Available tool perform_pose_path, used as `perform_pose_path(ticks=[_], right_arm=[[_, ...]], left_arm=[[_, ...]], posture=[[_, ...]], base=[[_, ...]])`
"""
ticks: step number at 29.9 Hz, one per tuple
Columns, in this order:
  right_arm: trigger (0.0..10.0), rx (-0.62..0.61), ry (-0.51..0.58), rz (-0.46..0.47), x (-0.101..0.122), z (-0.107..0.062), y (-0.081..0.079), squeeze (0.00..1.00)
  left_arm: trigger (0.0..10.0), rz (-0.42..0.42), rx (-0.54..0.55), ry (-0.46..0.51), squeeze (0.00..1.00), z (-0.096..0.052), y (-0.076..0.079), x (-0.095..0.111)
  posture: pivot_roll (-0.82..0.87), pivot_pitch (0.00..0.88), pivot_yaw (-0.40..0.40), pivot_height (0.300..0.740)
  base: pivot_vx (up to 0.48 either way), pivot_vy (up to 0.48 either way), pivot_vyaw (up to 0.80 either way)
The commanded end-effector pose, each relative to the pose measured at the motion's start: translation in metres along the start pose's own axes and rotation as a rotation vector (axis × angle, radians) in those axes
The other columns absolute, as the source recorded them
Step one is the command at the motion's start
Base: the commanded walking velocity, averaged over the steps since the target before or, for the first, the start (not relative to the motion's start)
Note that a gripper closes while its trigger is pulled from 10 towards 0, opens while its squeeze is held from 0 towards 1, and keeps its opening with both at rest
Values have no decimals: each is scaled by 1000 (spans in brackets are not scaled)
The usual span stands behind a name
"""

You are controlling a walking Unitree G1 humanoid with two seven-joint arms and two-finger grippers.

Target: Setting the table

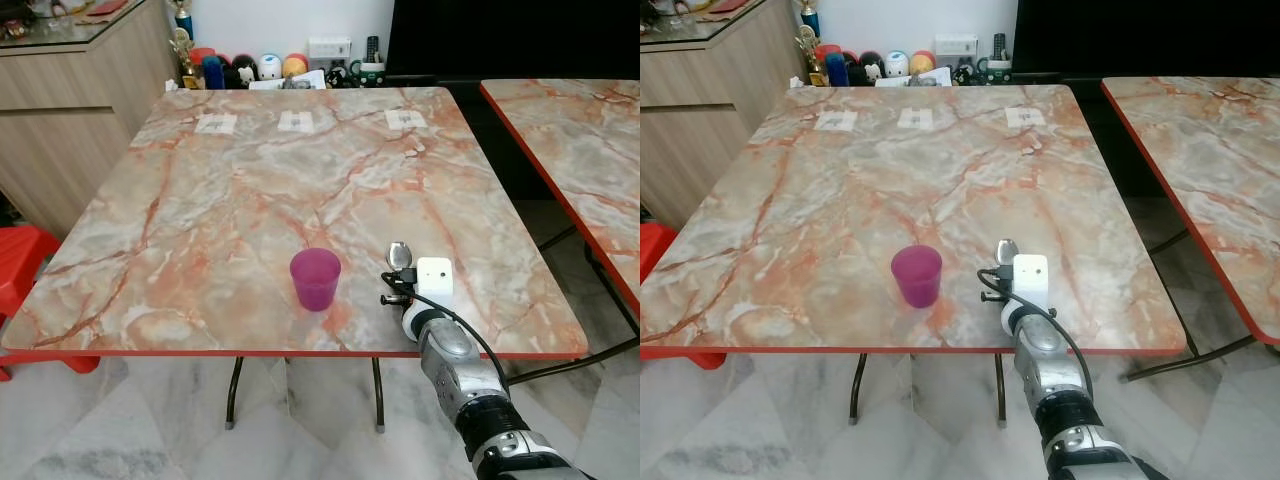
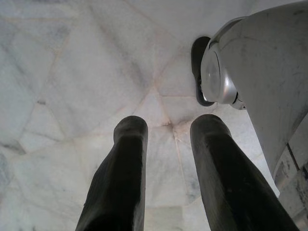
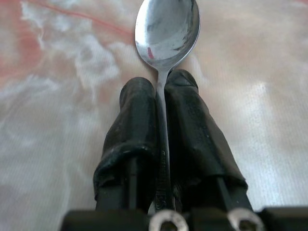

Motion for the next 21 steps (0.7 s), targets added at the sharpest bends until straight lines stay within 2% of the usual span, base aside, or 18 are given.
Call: perform_pose_path(ticks=[1, 2, 3, 4, 5, 6, 11, 14, 17, 18, 19, 20, 21], right_arm=[[0, -26, -37, 2, -14, -2, 5, 0], [0, -28, -30, 6, -13, -2, 6, 0], [1020, -32, -13, 13, -10, -3, 7, 0], [4549, -38, 8, 20, -7, -3, 8, 0], [8510, -42, 14, 22, -6, -3, 9, 0], [10000, -50, 17, 18, -6, -3, 10, 0], [10000, -85, 78, 50, 1, -6, 16, 0], [10000, -74, 174, 97, 18, -9, 17, 0], [10000, -63, 267, 131, 33, -15, 19, 0], [10000, -62, 304, 134, 39, -18, 20, 0], [10000, -60, 344, 130, 45, -22, 22, 0], [10000, -60, 344, 130, 45, -22, 22, 0], [10000, -56, 371, 125, 48, -26, 22, 0]], left_arm=[[10000, 3, -52, 1, 0, -1, 19, 1], [10000, 4, -46, 3, 0, -1, 18, 1], [10000, 1, -41, 5, 0, 0, 17, 3], [10000, -1, -36, 7, 0, 0, 15, 4], [10000, -1, -35, 8, 0, 0, 14, 4], [10000, 0, -35, 8, 0, 0, 14, 5], [10000, 6, -33, 9, 0, 0, 13, 4], [10000, 4, -20, 17, 0, 1, 11, 6], [10000, -33, 13, 33, 0, 1, 2, 10], [10000, -44, 32, 41, 0, 2, -3, 12], [10000, -40, 65, 62, 0, 3, -20, 19], [10000, -40, 65, 62, 0, 3, -20, 19], [10000, -35, 98, 93, 0, 4, -40, 30]], posture=[[43, 149, -27, 740], [43, 149, -27, 740], [43, 149, -26, 740], [43, 149, -24, 740], [43, 149, -24, 740], [43, 148, -21, 740], [44, 147, -17, 740], [44, 148, -14, 740], [44, 148, -14, 740], [44, 146, -14, 740], [45, 144, -14, 740], [45, 144, -14, 740], [42, 143, -13, 740]], base=[[0, 0, 0], [0, 0, 0], [0, 0, 0], [0, 0, 0], [0, 0, 0], [0, 0, 0], [0, 0, 0], [0, 0, 0], [0, 0, 0], [0, 0, 0], [0, 0, 0], [0, 0, 0], [0, 0, 0]])
Point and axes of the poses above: a point about 5 cm out from each wrist's last joint towards the gripper, its own z axis pointing out of the wrist towards the gripper, its own x axis along the axis of the wrist's last joint, y = z × x, the point moved 6 cm from there along z, pointing out of the wrist towards the gripper, and after that the axes turned 7 degrees about z, right-handed, at the moved point
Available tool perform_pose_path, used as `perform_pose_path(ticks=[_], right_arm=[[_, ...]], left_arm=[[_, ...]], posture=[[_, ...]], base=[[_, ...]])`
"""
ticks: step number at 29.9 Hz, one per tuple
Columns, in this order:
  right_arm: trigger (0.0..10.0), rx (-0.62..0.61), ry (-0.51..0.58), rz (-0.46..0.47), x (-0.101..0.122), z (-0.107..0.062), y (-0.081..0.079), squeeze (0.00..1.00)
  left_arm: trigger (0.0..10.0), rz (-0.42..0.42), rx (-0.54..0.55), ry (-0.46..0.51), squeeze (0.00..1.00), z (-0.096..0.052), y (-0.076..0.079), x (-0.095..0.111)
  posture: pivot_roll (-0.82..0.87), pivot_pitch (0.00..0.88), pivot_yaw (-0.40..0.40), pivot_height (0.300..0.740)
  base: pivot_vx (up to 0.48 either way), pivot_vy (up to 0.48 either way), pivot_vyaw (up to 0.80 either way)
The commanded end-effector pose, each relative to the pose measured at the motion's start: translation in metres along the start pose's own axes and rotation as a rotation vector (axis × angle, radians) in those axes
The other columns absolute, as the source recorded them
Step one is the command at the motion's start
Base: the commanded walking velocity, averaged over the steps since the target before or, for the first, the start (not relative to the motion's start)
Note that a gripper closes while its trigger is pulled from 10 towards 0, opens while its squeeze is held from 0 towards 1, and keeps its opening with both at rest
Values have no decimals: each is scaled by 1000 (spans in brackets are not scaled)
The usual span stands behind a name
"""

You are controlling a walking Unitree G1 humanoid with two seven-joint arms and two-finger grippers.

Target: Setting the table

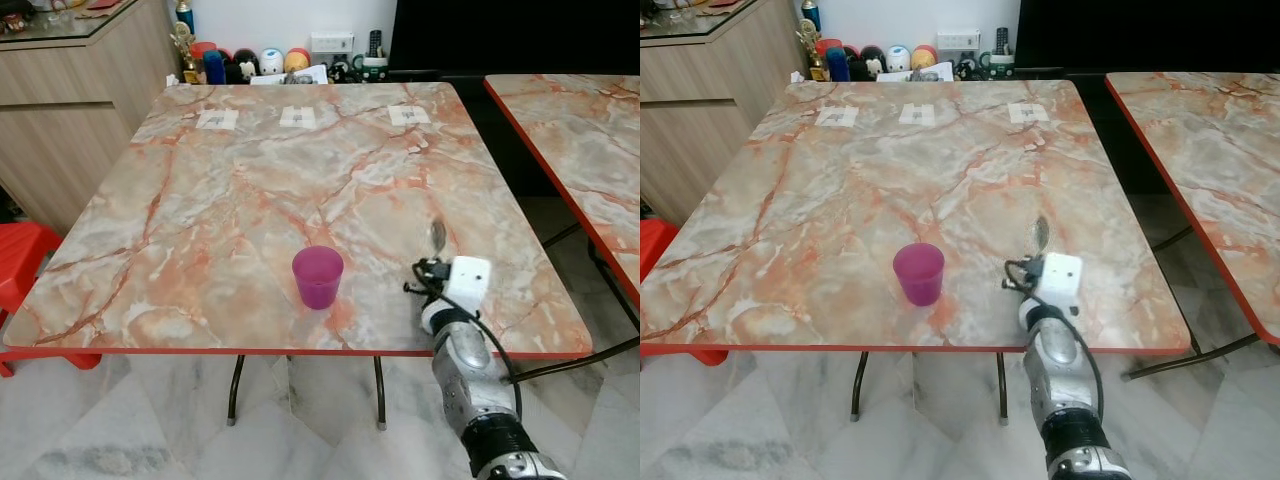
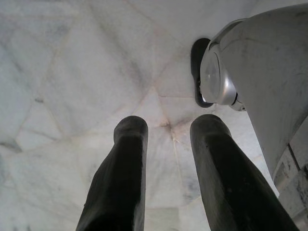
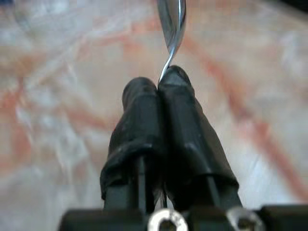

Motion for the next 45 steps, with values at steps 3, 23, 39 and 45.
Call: perform_pose_path(ticks=[3, 23, 39, 45], right_arm=[[10000, 7, 45, 6, 7, -4, 1, 0], [10000, 61, 121, 0, 20, -18, -8, 0], [10000, 49, 111, 1, 18, -21, -6, 0], [10000, 42, 112, -2, 20, -19, -5, 0]], left_arm=[[10000, -19, 104, 112, 0, 4, -43, 38], [10000, -1, 120, 245, 0, 4, -63, 78], [10000, 16, 91, 226, 0, 4, -48, 69], [10000, 16, 89, 226, 0, 5, -48, 71]], posture=[[39, 143, -13, 740], [23, 106, -14, 740], [16, 76, -16, 740], [14, 103, -20, 740]], base=[[0, 0, 0], [0, 0, 0], [0, -345, 0], [0, -480, 0]])
Point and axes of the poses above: a point about 5 cm out from each wrist's last joint towards the gripper, its own z axis pointing out of the wrist towards the gripper, its own x axis along the axis of the wrist's last joint, y = z × x, the point moved 6 cm from there along z, pointing out of the wrist towards the gripper, and after that the axes turned 7 degrees about z, right-handed, at the moved point
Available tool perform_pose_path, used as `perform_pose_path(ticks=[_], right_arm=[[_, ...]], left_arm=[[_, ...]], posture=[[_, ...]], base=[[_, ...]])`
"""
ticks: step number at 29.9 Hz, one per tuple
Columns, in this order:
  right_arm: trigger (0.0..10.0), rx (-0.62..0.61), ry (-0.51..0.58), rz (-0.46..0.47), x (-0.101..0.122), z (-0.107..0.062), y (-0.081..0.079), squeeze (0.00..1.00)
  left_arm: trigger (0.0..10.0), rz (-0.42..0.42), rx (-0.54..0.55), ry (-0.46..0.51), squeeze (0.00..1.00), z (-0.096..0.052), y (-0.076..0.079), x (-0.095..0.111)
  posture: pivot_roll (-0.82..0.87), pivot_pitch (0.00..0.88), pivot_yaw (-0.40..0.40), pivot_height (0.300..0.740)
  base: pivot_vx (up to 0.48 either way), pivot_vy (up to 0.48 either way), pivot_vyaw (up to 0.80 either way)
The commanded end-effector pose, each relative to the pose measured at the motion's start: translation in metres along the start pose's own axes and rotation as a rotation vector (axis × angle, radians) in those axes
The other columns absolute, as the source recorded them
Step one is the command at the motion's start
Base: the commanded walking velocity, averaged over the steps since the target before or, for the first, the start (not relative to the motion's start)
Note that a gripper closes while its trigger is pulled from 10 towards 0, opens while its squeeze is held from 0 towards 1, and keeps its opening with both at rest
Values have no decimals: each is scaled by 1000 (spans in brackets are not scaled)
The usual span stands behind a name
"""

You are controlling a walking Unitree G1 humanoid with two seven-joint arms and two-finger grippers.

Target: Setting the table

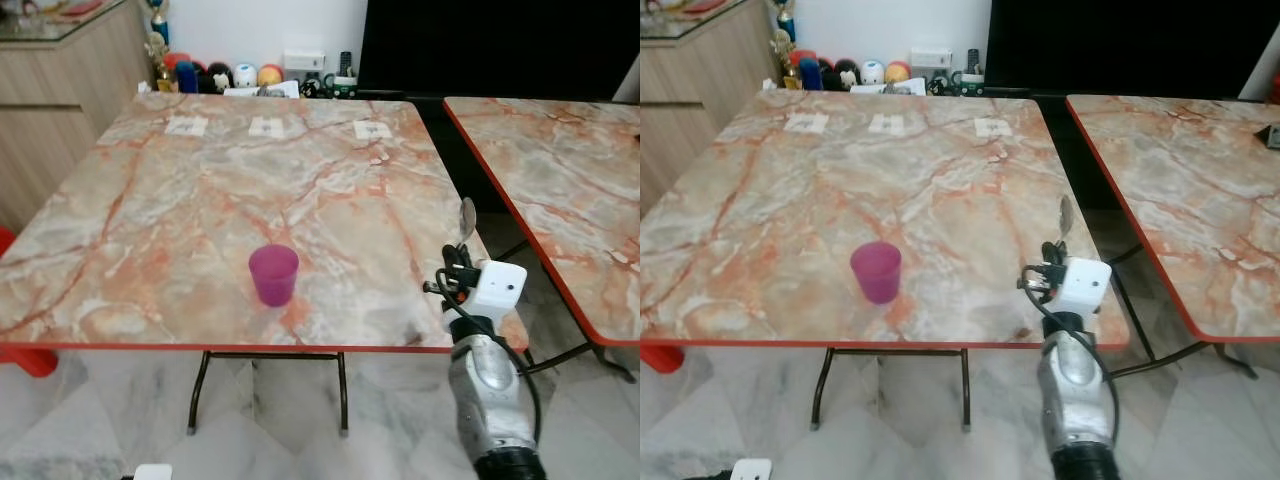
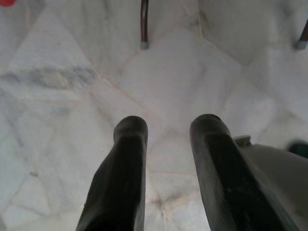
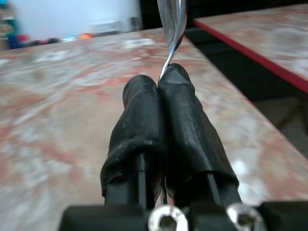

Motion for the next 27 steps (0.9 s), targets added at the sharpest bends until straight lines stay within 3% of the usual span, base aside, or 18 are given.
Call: perform_pose_path(ticks=[1, 27], right_arm=[[10000, -20, 28, -11, 11, 3, 8, 0], [10000, -43, 48, -17, 21, 8, 13, 0]], left_arm=[[10000, 4, -14, -16, 0, -1, 6, -5], [10000, -8, -16, -46, 0, -3, 5, -13]], posture=[[14, 103, -20, 740], [-4, 136, -16, 740]], base=[[0, -480, 0], [0, -480, 0]])
Point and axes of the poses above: a point about 5 cm out from each wrist's last joint towards the gripper, its own z axis pointing out of the wrist towards the gripper, its own x axis along the axis of the wrist's last joint, y = z × x, the point moved 6 cm from there along z, pointing out of the wrist towards the gripper, and after that the axes turned 7 degrees about z, right-handed, at the moved point
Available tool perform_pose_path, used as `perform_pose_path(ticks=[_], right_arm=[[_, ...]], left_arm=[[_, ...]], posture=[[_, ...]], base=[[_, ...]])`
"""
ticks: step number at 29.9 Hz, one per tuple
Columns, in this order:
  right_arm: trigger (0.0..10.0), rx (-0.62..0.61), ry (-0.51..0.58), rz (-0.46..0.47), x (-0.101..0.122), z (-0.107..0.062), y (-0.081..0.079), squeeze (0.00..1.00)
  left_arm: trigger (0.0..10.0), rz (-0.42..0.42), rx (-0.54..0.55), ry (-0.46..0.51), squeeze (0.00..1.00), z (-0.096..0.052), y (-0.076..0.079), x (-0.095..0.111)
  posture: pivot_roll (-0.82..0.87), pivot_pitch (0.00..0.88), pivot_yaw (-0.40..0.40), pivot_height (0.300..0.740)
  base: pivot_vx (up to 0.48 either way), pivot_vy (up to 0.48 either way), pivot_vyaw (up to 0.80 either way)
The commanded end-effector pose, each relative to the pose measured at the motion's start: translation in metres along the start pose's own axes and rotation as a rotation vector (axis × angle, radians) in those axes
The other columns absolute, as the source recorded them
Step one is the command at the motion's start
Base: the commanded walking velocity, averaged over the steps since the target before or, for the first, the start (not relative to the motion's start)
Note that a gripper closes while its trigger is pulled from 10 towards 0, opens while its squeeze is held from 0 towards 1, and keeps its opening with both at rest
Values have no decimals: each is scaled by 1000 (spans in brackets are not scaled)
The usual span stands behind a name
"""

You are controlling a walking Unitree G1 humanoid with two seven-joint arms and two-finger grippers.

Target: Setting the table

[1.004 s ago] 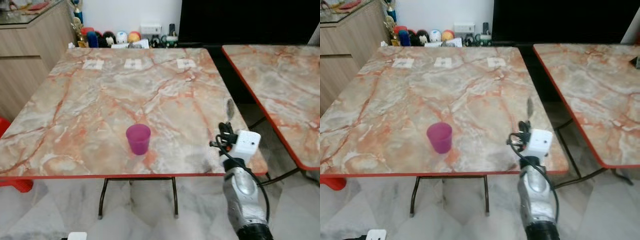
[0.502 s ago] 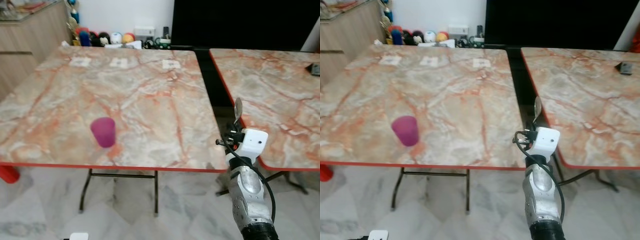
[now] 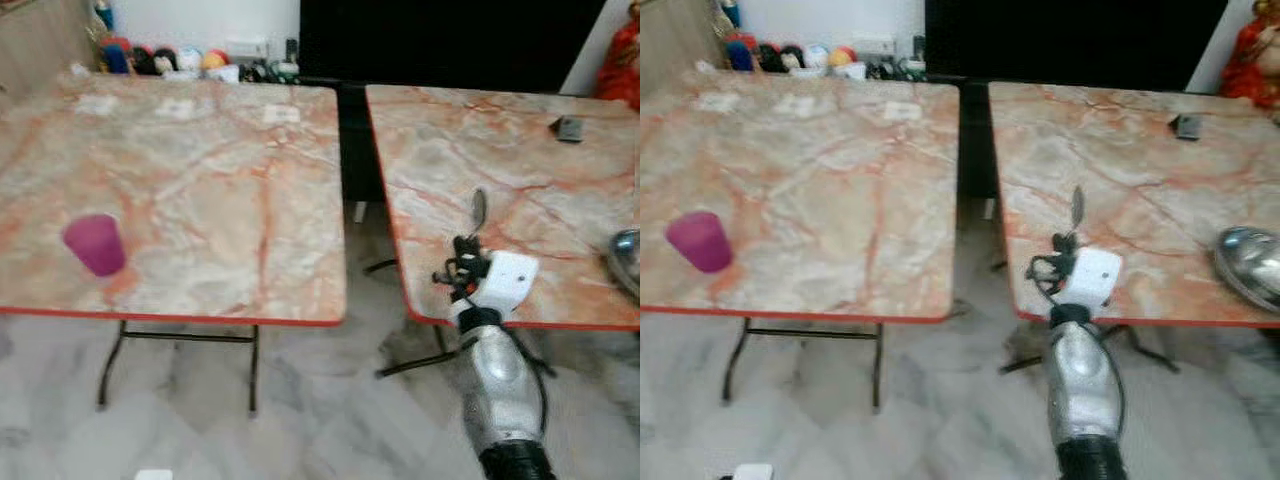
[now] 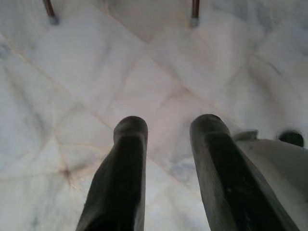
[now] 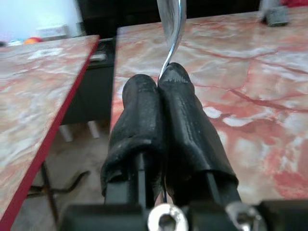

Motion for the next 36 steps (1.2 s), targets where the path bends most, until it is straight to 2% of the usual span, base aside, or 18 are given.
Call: perform_pose_path(ticks=[1, 33, 36], right_arm=[[10000, -11, 16, -9, 6, 1, 5, 0], [10000, -61, 14, -22, 8, 3, 18, 0], [10000, -67, 17, -23, 9, 4, 20, 0]], left_arm=[[10000, 0, -2, -31, 0, -2, -1, -9], [10000, -6, -10, -41, 0, -3, 4, -13], [10000, -15, -6, -45, 0, -3, 4, -13]], posture=[[-4, 136, -16, 740], [-12, 135, -22, 740], [-14, 133, -22, 740]], base=[[0, -480, 0], [0, -480, 0], [0, -178, 0]])
Point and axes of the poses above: a point about 5 cm out from each wrist's last joint towards the gripper, its own z axis pointing out of the wrist towards the gripper, its own x axis along the axis of the wrist's last joint, y = z × x, the point moved 6 cm from there along z, pointing out of the wrist towards the gripper, and after that the axes turned 7 degrees about z, right-handed, at the moved point
